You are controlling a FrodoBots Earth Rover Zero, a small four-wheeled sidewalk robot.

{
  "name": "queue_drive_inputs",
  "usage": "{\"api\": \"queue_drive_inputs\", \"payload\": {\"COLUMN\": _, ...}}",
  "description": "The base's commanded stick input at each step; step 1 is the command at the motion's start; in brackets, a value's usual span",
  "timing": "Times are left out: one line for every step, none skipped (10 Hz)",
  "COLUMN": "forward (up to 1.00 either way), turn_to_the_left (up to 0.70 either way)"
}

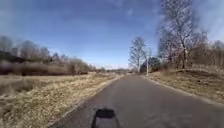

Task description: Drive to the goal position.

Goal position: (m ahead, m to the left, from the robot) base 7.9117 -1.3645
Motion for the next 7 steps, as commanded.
{"api": "queue_drive_inputs", "payload": {"forward": 0.85, "turn_to_the_left": 0.00}}
{"api": "queue_drive_inputs", "payload": {"forward": 0.85, "turn_to_the_left": 0.00}}
{"api": "queue_drive_inputs", "payload": {"forward": 0.85, "turn_to_the_left": 0.00}}
{"api": "queue_drive_inputs", "payload": {"forward": 0.85, "turn_to_the_left": 0.00}}
{"api": "queue_drive_inputs", "payload": {"forward": 0.85, "turn_to_the_left": 0.00}}
{"api": "queue_drive_inputs", "payload": {"forward": 0.85, "turn_to_the_left": 0.00}}
{"api": "queue_drive_inputs", "payload": {"forward": 0.85, "turn_to_the_left": 0.00}}
